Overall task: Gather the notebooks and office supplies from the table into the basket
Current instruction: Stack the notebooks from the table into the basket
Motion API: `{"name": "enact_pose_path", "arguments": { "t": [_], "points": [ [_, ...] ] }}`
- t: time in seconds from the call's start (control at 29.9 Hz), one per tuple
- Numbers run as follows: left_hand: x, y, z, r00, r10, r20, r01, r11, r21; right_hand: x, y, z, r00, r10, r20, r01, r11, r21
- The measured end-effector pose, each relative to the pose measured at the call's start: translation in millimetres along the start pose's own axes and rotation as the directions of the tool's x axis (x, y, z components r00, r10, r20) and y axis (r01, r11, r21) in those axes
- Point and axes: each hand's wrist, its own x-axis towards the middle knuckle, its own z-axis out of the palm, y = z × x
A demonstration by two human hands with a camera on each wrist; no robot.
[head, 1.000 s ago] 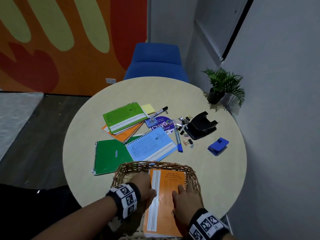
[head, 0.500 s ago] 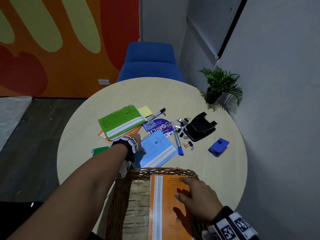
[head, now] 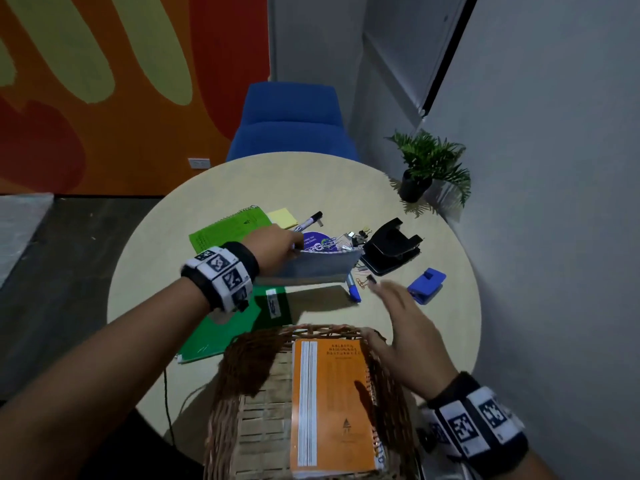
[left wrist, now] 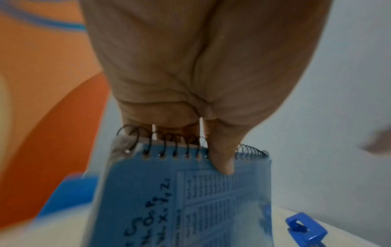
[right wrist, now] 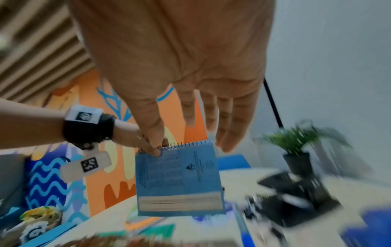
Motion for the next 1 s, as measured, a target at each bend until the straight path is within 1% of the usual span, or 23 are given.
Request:
{"name": "enact_pose_path", "arguments": {
  "t": [0.07, 0.1, 0.17, 0.2, 0.23, 0.27, 0.3, 0.33, 0.37, 0.4, 0.43, 0.47, 0.5, 0.54, 0.57, 0.6, 0.64, 0.7, 0.77, 0.8, 0.87, 0.94, 1.0],
  "points": [
    [-27.9, 22.6, -22.7, 0.988, 0.137, -0.074, -0.126, 0.982, 0.141, 10.0, -16.4, -16.3, 0.989, -0.119, -0.093, 0.111, 0.990, -0.083],
    [-42.0, 34.6, -33.3, 0.969, 0.225, -0.102, -0.200, 0.957, 0.211, 13.6, -24.2, -22.8, 0.977, -0.184, -0.105, 0.169, 0.976, -0.140],
    [-65.9, 58.4, -49.0, 0.932, 0.353, -0.079, -0.319, 0.905, 0.283, 16.2, -37.5, -29.3, 0.965, -0.257, -0.041, 0.241, 0.942, -0.235],
    [-75.3, 68.8, -54.1, 0.919, 0.391, -0.059, -0.360, 0.889, 0.284, 14.5, -43.0, -30.2, 0.968, -0.252, 0.009, 0.247, 0.942, -0.227],
    [-81.5, 76.3, -54.7, 0.908, 0.415, -0.056, -0.386, 0.882, 0.268, 11.0, -44.7, -27.0, 0.971, -0.230, 0.064, 0.237, 0.956, -0.172],
    [-84.0, 81.2, -52.4, 0.901, 0.426, -0.083, -0.396, 0.885, 0.246, 6.4, -43.9, -22.8, 0.975, -0.194, 0.107, 0.203, 0.976, -0.083],
    [-83.9, 83.5, -45.3, 0.897, 0.421, -0.135, -0.387, 0.895, 0.221, 1.8, -37.9, -14.7, 0.978, -0.160, 0.136, 0.157, 0.987, 0.032],
    [-83.6, 83.9, -35.2, 0.899, 0.390, -0.199, -0.354, 0.915, 0.194, -2.4, -29.5, -6.6, 0.981, -0.121, 0.151, 0.098, 0.983, 0.155],
    [-83.2, 81.9, -22.9, 0.915, 0.329, -0.232, -0.299, 0.942, 0.154, -6.9, -17.5, 4.3, 0.981, -0.065, 0.180, 0.013, 0.962, 0.273],
    [-83.1, 77.7, -7.6, 0.944, 0.245, -0.218, -0.229, 0.968, 0.099, -11.8, -4.2, 17.2, 0.966, 0.000, 0.257, -0.101, 0.920, 0.378],
    [-84.2, 72.9, 10.2, 0.975, 0.156, -0.157, -0.151, 0.988, 0.045, -17.0, 9.5, 31.2, 0.932, 0.060, 0.357, -0.230, 0.860, 0.456],
    [-86.8, 68.4, 28.4, 0.995, 0.076, -0.065, -0.076, 0.997, -0.003, -23.1, 22.0, 43.9, 0.879, 0.120, 0.462, -0.367, 0.790, 0.492],
    [-90.8, 64.0, 46.2, 0.999, 0.014, 0.032, -0.012, 0.998, -0.058, -28.6, 32.5, 54.1, 0.819, 0.169, 0.548, -0.483, 0.718, 0.501],
    [-95.9, 59.9, 64.3, 0.992, -0.024, 0.128, 0.039, 0.992, -0.119, -33.9, 40.1, 62.4, 0.765, 0.191, 0.615, -0.560, 0.668, 0.489],
    [-101.0, 56.7, 82.3, 0.976, -0.038, 0.216, 0.076, 0.982, -0.172, -39.1, 44.1, 67.1, 0.728, 0.194, 0.658, -0.595, 0.655, 0.465],
    [-106.3, 55.4, 97.8, 0.955, -0.034, 0.294, 0.098, 0.974, -0.203, -43.7, 50.7, 73.4, 0.720, 0.191, 0.668, -0.594, 0.667, 0.450],
    [-110.9, 55.0, 111.6, 0.928, -0.029, 0.371, 0.114, 0.971, -0.211, -47.4, 55.9, 78.3, 0.732, 0.189, 0.655, -0.568, 0.700, 0.433],
    [-117.4, 58.3, 131.8, 0.870, -0.025, 0.493, 0.162, 0.958, -0.238, -53.9, 62.1, 87.0, 0.770, 0.176, 0.614, -0.503, 0.759, 0.414],
    [-118.8, 63.4, 142.4, 0.822, -0.006, 0.569, 0.206, 0.935, -0.287, -57.5, 62.3, 91.9, 0.808, 0.165, 0.565, -0.424, 0.830, 0.364],
    [-118.2, 65.2, 145.1, 0.812, 0.008, 0.584, 0.216, 0.925, -0.314, -59.7, 60.3, 92.4, 0.817, 0.172, 0.550, -0.383, 0.875, 0.296],
    [-115.8, 68.2, 148.2, 0.811, 0.016, 0.585, 0.226, 0.914, -0.338, -61.5, 51.1, 87.7, 0.827, 0.184, 0.531, -0.262, 0.962, 0.074],
    [-113.4, 70.9, 149.0, 0.820, 0.014, 0.573, 0.216, 0.918, -0.332, -63.1, 44.1, 85.0, 0.825, 0.175, 0.538, -0.139, 0.985, -0.107],
    [-112.0, 73.7, 151.1, 0.826, 0.017, 0.564, 0.188, 0.934, -0.303, -63.9, 40.6, 86.6, 0.822, 0.176, 0.542, -0.082, 0.978, -0.192]
  ]
}}
